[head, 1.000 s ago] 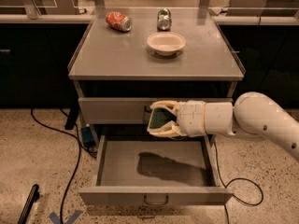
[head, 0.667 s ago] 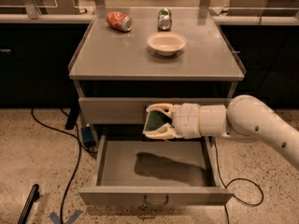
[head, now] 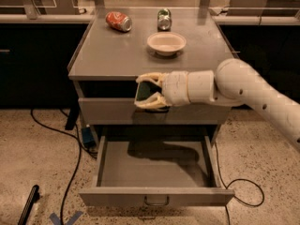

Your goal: Pick sponge from middle drawer and place on counter

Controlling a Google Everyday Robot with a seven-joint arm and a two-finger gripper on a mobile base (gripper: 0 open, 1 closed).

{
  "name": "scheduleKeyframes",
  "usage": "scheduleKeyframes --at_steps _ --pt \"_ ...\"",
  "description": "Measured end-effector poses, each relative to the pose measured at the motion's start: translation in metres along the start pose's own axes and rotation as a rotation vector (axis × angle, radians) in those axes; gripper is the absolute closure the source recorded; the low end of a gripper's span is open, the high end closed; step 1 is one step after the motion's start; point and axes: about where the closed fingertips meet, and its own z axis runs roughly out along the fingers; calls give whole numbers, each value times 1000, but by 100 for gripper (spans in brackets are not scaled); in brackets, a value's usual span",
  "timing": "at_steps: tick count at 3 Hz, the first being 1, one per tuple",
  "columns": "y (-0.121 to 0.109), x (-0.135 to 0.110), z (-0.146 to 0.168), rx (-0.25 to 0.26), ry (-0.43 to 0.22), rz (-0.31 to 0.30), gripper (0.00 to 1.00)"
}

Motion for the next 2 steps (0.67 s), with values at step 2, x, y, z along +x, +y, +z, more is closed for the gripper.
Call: scheduleKeyframes --at_steps 2 --pt "-79 -38 6 23 27 -121 100"
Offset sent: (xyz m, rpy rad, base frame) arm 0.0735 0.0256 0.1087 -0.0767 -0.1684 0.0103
